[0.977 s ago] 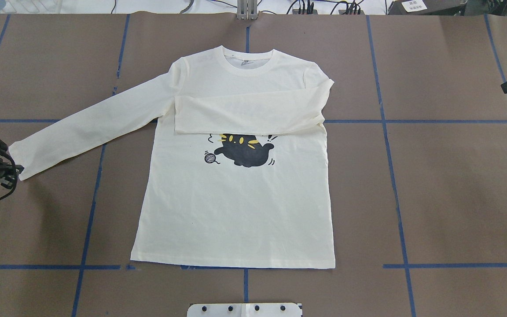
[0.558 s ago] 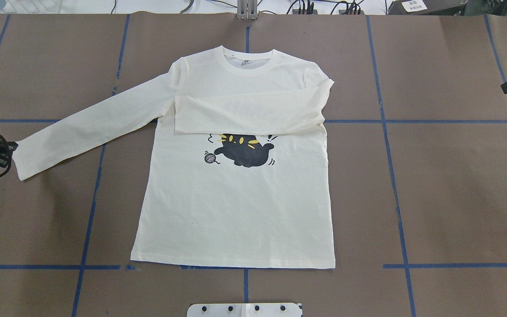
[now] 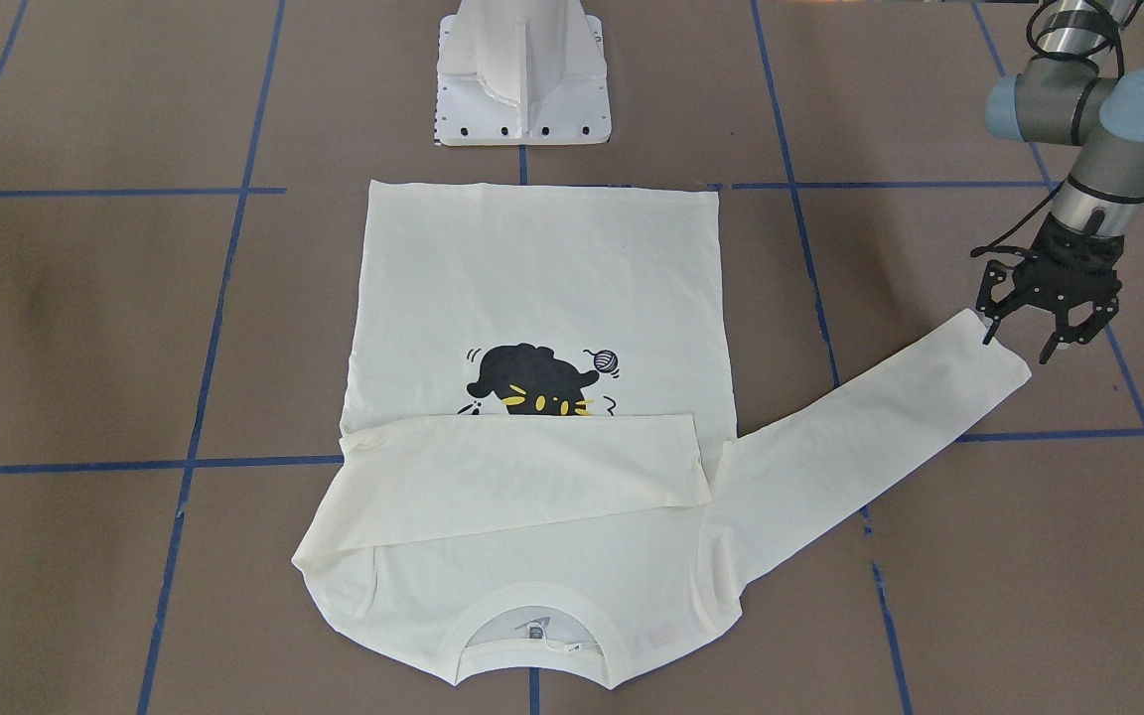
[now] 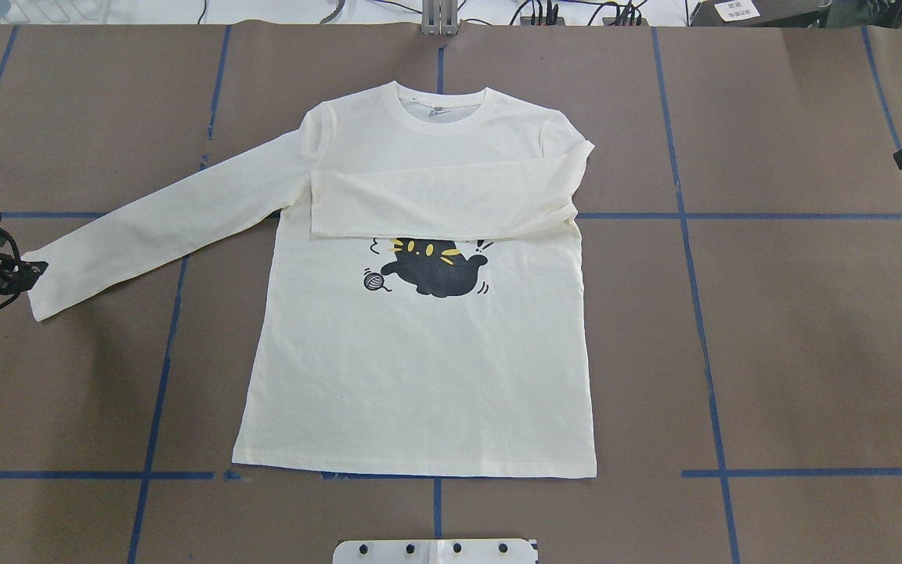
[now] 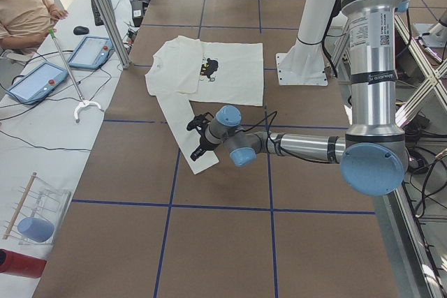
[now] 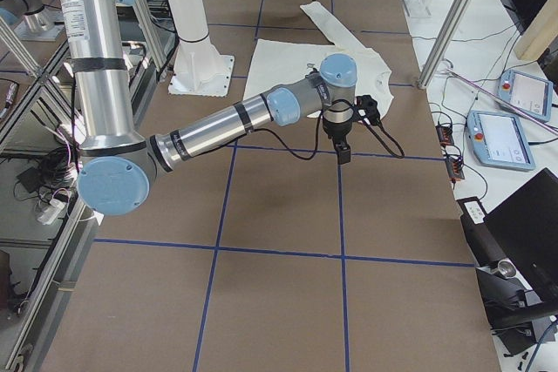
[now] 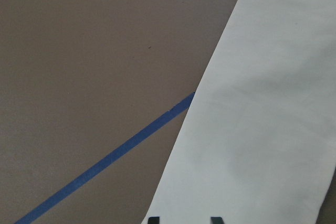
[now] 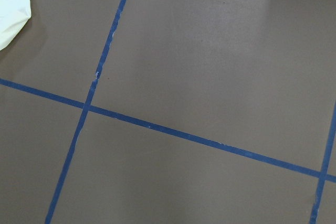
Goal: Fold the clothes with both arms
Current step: 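Lower the left gripper onto the sleeve cuff and grasp it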
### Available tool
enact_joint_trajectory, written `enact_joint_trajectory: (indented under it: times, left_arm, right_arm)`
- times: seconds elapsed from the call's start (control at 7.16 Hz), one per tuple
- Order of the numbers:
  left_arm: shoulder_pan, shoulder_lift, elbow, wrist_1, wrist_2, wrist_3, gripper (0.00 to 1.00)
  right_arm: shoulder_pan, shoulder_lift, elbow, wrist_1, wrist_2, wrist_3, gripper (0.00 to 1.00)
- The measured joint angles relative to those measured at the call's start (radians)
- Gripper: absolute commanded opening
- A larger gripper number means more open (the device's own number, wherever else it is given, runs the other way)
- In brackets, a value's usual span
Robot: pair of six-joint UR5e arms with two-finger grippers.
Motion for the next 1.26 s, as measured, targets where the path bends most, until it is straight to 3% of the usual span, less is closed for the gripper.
enact_joint_trajectory:
  times: [1.26]
  left_arm:
    - [0.07,0.018,0.036,-0.04,-0.022,0.001,0.92]
  right_arm:
    - [0.0,-0.01,0.004,0.001,-0.003,0.0,1.0]
